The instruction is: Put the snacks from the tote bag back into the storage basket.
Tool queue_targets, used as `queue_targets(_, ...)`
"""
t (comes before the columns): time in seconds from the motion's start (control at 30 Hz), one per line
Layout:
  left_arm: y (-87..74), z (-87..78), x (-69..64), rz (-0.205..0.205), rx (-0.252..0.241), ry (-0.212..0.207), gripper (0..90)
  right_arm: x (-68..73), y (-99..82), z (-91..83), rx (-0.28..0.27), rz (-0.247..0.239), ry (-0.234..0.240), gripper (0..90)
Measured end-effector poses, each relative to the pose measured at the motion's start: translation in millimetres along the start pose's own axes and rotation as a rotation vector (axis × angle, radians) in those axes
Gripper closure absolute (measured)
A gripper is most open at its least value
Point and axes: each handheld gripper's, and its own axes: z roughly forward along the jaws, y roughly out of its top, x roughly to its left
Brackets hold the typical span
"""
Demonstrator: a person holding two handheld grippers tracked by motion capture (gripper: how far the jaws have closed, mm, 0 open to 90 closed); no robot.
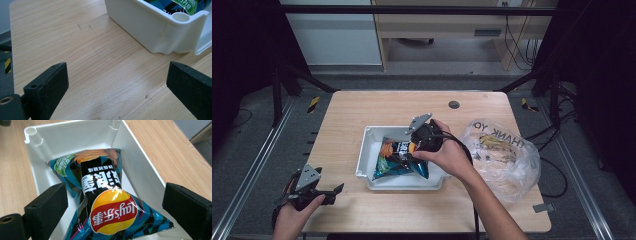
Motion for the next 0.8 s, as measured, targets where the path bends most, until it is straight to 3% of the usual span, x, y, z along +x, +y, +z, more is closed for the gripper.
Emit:
queue_targets(0.57,0.4,-1.1,0.0,-0.004,0.001,0.018,3.6,3.1,-8.7,-33.5,-0.057,0.049,-0.082,6.6)
queue_targets(0.8,0.2,-0.5,1.1,-0.013,-0.003,0.027,3.6,-2.7,-14.7,-48.0,-0.098,0.086,-0.122,6.6)
